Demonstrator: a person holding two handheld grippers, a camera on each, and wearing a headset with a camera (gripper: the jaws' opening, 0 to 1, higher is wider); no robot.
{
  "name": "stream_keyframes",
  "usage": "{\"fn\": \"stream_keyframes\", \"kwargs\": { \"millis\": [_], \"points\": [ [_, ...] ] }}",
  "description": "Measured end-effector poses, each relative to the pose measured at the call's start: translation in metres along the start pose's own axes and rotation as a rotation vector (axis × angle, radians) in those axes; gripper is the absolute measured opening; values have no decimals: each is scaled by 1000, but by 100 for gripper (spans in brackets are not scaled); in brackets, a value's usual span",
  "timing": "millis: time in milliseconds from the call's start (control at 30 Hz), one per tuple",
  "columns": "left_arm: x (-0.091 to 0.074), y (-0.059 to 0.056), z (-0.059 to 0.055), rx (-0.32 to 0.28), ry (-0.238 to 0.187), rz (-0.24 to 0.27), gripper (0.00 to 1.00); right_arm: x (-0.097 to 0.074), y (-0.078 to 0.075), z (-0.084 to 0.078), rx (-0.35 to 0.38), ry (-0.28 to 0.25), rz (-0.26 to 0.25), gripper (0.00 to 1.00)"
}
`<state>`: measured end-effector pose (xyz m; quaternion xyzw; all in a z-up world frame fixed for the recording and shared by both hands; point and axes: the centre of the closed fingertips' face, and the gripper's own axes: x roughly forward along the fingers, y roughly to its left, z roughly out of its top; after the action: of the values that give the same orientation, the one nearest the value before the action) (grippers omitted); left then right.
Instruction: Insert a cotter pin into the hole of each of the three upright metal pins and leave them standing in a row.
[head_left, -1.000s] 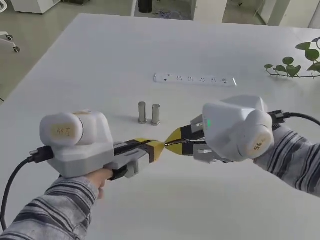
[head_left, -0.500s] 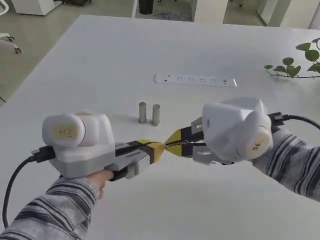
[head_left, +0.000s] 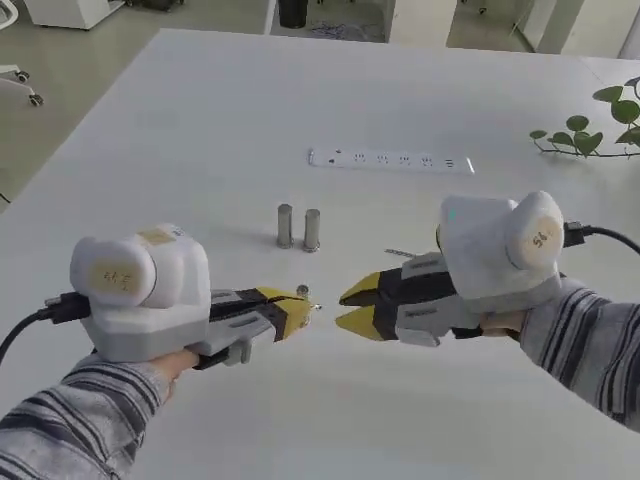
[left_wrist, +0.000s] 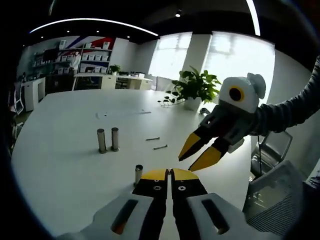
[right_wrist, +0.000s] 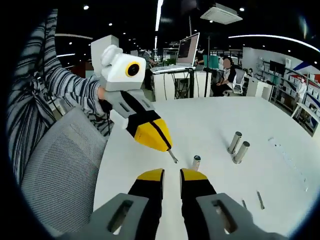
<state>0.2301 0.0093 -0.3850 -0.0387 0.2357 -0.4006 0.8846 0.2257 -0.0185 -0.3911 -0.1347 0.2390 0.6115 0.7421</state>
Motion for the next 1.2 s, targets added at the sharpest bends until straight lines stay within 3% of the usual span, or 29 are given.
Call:
{"fn": "stream_keyframes", "kwargs": {
  "millis": [33, 200, 400, 667, 800, 1200],
  "points": [
    [0, 0, -2, 15, 11, -11, 0, -1, -1, 1, 43, -19, 2, 8],
    [2, -8, 0, 50, 3, -52, 0, -3, 2, -1, 124, -39, 45, 13],
    [2, -24, 2, 82, -6, -133, 0, -4, 9, -2, 175, -54, 115, 11],
    [4, -37, -1, 95, 4, -183, 0, -2, 18, -5, 166, -46, 156, 6],
    [3, -43, 2, 87, -14, -210, 0, -2, 23, -4, 158, -39, 169, 4],
    [2, -41, -3, 97, 4, -205, 0, -1, 26, -3, 91, -4, 156, 0]
  ]
}}
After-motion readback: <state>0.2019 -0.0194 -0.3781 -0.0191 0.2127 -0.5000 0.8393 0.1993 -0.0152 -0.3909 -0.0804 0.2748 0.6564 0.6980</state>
